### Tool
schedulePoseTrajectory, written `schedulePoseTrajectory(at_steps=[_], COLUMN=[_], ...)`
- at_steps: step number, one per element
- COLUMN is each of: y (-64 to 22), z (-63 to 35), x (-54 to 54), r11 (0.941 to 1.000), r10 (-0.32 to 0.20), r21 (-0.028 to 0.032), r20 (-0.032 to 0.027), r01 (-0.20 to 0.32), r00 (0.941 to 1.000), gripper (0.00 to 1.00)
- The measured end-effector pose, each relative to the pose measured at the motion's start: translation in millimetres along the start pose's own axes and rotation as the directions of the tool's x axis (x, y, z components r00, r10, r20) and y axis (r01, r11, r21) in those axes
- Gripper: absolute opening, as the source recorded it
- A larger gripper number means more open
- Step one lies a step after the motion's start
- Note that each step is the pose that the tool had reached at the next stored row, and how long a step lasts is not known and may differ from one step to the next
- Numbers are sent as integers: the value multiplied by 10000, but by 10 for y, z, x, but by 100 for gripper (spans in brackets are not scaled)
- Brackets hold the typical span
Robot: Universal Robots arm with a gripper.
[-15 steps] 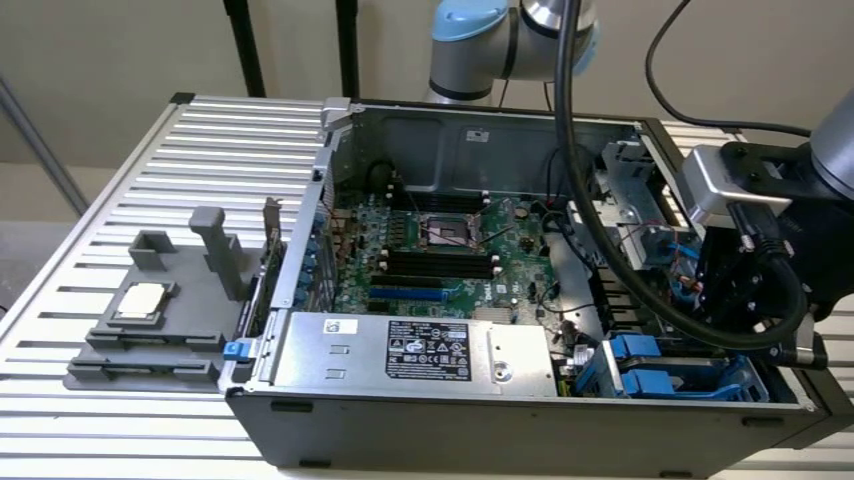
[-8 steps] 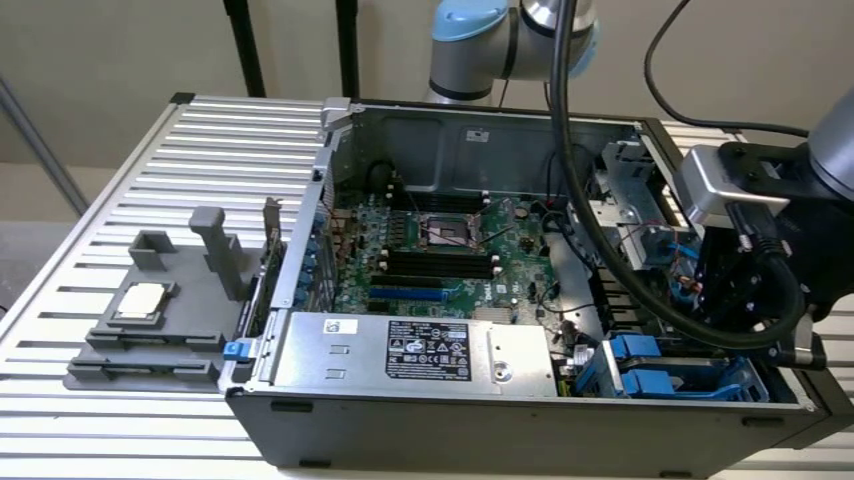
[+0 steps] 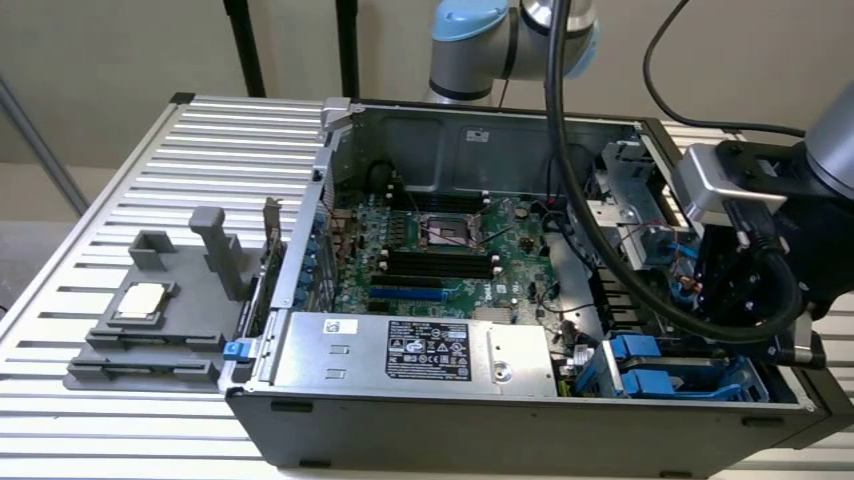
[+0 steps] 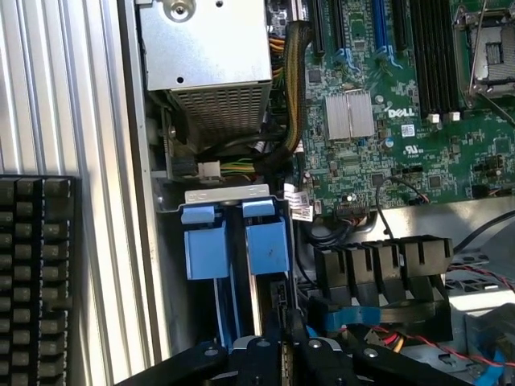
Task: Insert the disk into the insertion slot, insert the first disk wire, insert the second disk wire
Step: 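Insert the first disk wire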
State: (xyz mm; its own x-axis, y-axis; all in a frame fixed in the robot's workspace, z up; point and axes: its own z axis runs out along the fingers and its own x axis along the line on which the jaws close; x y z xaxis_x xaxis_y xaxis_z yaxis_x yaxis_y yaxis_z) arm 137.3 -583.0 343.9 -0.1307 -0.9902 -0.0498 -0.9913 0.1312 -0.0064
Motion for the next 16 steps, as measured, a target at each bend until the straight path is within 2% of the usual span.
schedulePoseTrajectory(at_steps=[12, 16], y=[6, 6], z=[2, -7], x=[-47, -48], r11=[9998, 9992], r10=[219, 387], r21=[33, 37], r20=[-164, -174], r01=[-219, -386], r00=[9996, 9991], gripper=[16, 16])
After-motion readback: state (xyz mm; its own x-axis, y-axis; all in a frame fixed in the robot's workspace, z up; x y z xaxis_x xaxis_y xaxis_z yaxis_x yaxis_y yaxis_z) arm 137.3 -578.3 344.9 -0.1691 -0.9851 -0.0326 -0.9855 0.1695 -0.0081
